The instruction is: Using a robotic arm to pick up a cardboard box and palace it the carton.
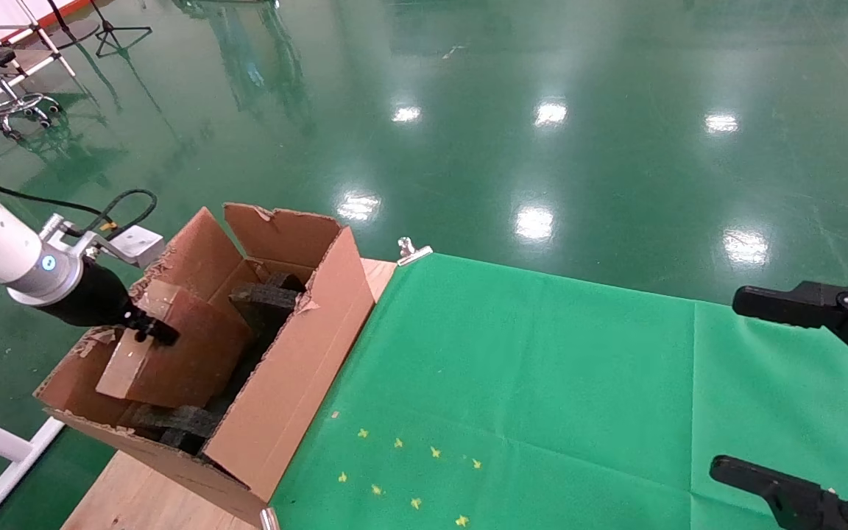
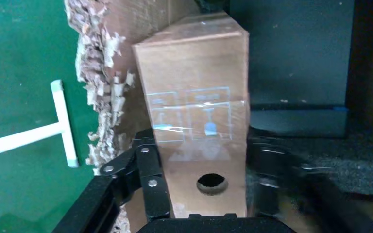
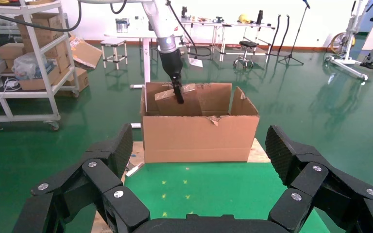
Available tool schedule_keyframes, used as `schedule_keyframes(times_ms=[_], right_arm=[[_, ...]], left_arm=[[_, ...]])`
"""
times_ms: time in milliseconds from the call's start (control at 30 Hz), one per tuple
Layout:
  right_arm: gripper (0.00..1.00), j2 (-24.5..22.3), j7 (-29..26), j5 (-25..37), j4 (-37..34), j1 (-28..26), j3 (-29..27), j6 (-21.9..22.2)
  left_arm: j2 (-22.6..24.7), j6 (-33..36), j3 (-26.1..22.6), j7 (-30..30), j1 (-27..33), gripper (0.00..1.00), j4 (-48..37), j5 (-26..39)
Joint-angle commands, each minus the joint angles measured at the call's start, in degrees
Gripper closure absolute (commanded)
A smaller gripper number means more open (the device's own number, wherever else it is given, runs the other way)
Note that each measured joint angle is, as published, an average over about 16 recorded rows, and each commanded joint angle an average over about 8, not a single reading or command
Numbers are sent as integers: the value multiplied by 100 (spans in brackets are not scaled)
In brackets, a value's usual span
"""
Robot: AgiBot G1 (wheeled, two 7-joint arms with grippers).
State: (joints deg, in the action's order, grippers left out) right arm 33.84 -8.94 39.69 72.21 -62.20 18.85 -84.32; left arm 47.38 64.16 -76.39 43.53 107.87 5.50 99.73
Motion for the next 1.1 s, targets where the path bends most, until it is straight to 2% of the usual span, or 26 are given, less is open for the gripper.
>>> schedule_keyframes(times_ms=[33, 333, 533, 667, 800, 1100], right_arm=[[0, 0, 0, 0, 0, 0, 0, 0], [0, 0, 0, 0, 0, 0, 0, 0], [0, 0, 0, 0, -1, -1, 1, 0], [0, 0, 1, -1, -1, -1, 1, 0], [0, 0, 1, -1, -1, -1, 1, 0], [0, -1, 1, -2, -2, -1, 2, 2]], left_arm=[[-6, 13, -2, 2, 5, 0, 10, 5], [-11, 53, 9, -27, 37, 0, 69, -8], [-113, 385, 138, -334, 275, 0, 456, -209], [-307, 781, 275, -447, 563, 0, 1009, -424], [-615, 1258, 426, -283, 784, 0, 1816, -706], [-1377, 1973, 630, 200, 804, 0, 3713, -1257]])
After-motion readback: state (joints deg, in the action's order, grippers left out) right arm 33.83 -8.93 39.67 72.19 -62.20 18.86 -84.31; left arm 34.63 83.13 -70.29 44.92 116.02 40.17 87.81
